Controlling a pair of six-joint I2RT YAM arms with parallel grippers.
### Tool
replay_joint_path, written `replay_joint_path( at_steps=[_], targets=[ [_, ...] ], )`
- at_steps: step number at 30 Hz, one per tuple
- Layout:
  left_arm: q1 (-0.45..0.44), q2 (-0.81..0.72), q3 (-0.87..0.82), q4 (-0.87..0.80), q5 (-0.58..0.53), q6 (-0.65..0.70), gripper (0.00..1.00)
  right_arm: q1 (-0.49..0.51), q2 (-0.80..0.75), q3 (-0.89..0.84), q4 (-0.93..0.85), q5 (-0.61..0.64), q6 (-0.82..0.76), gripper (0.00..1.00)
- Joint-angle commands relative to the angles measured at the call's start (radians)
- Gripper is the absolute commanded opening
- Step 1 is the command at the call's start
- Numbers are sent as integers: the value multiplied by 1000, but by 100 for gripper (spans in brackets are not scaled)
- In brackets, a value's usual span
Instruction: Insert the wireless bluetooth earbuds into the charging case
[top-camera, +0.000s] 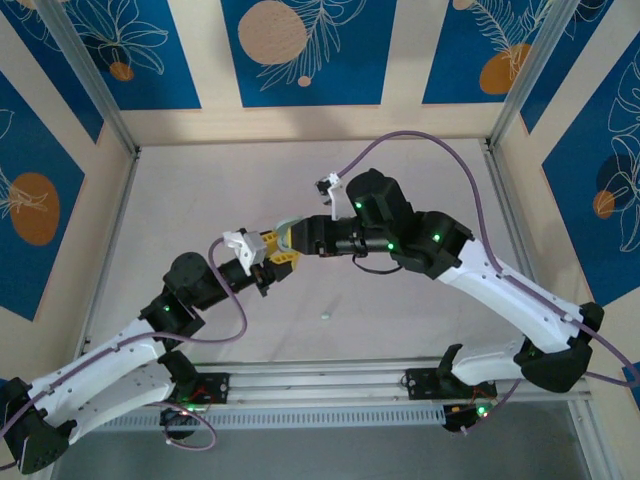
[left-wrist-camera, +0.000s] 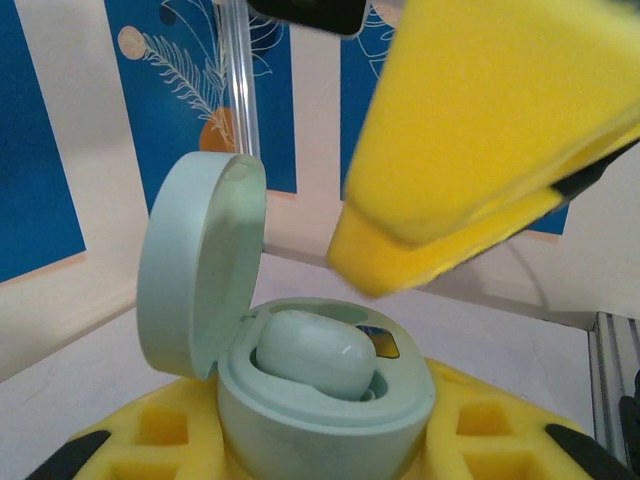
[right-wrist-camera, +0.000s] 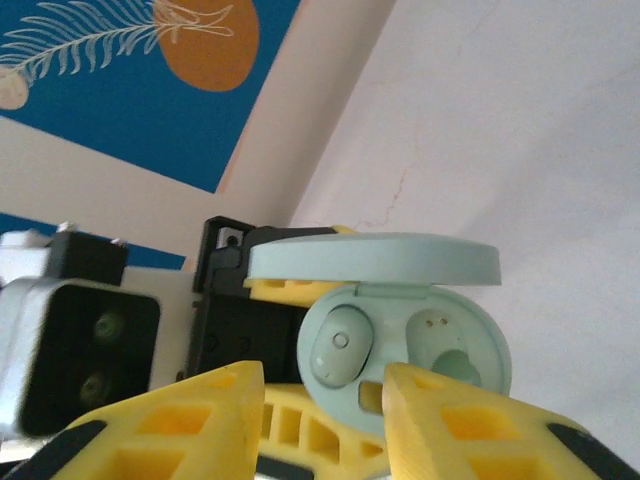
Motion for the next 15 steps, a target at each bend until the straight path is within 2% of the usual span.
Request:
replay_joint_path(
  at_steps=[1,5,15],
  targets=[
    [-3,-26,-3,42,-18,-9,30,5,-62,-3,1,-44,-53,31],
    [-4,-30,-3,39,-18,-11,30,-2,-90,-17,-32,-35,-65,23],
    [-3,-5,2,65,35,-25,30,-6,2,6,2,-94,-49,21]
  ],
)
